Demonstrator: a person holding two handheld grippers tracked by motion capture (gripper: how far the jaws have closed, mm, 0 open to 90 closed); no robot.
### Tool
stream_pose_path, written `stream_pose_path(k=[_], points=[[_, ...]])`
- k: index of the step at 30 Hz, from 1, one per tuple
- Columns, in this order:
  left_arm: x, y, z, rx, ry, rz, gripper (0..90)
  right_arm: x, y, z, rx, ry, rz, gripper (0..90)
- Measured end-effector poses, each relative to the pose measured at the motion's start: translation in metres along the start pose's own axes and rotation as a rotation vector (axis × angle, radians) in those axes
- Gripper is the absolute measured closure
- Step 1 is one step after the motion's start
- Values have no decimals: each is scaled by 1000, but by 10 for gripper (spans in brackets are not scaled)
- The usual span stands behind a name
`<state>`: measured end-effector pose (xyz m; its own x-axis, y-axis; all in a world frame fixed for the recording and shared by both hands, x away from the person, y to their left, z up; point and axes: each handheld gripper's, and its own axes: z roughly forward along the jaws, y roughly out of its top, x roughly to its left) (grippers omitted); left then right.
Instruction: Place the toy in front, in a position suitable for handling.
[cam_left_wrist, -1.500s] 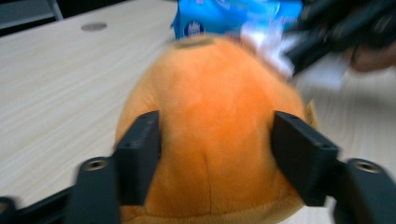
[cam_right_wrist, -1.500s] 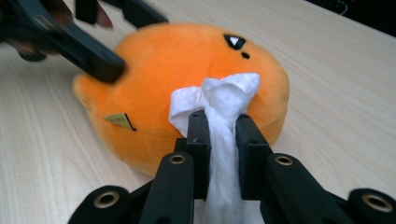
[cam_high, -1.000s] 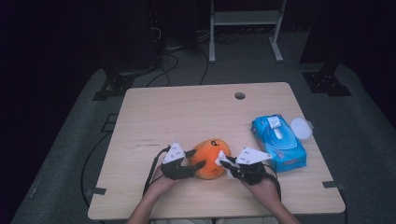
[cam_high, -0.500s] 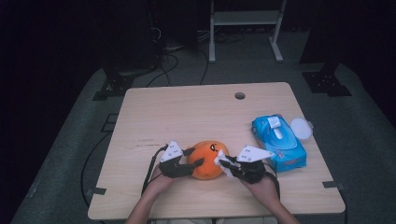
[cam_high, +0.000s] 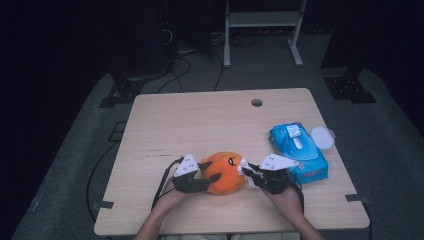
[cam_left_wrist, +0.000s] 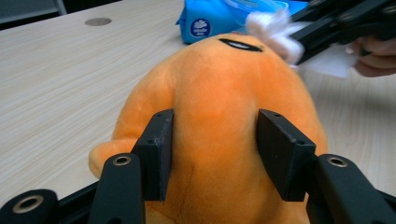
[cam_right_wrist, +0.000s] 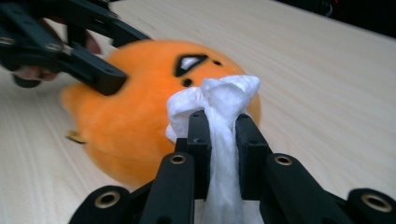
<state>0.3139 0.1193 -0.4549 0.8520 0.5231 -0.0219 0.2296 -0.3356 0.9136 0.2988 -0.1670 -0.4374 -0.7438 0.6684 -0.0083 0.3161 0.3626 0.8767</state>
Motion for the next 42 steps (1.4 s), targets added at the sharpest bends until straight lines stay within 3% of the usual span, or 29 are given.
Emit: stream_pose_path(k=[2,6,10,12,15,17,19,21,23,24,26,29,30,31,32,35,37,38,42], points=[[-1,1,0,9,2,10,486,0,-1,-1,3,-2,7,782],[-3,0,-1,5,-23,17,492,16,12,-6,-37,27,-61,782],[-7,4,0,-2,-34,48,487,9,7,-2,-16,20,-46,783],[-6,9,-3,-24,-30,58,398,3,-1,0,1,23,-13,783],[-7,9,-4,-15,-5,62,220,-2,-4,0,10,19,16,783],[-8,6,-3,-3,-3,66,194,-3,-5,0,13,21,26,783],[-10,6,-2,17,4,77,199,-1,-5,1,13,22,28,783],[-10,5,0,37,6,83,289,4,-2,-1,6,22,21,784],[-9,4,0,41,3,87,327,10,1,-2,-3,31,-4,783],[-8,3,0,33,-7,79,364,19,7,-4,-19,62,-58,783],[-9,3,0,34,-7,84,382,21,10,-4,-24,72,-68,783],[-11,3,1,29,-8,93,388,3,10,-3,-24,16,-26,783],[-11,3,1,26,-8,95,388,3,10,-3,-24,16,-26,783],[-10,2,1,26,-12,94,389,-12,2,-2,-2,-14,21,783],[-8,1,0,26,-14,92,390,-17,-2,-2,6,-18,51,783],[-5,-1,-1,29,-22,80,393,-18,-7,-1,20,-9,74,783],[-2,-2,-2,39,-16,75,395,-10,-4,-2,-1,16,62,783],[1,-4,-3,36,-20,59,396,-2,3,-4,-28,46,27,783],[1,-4,-4,35,-20,61,396,-2,3,-4,-26,47,31,783]])
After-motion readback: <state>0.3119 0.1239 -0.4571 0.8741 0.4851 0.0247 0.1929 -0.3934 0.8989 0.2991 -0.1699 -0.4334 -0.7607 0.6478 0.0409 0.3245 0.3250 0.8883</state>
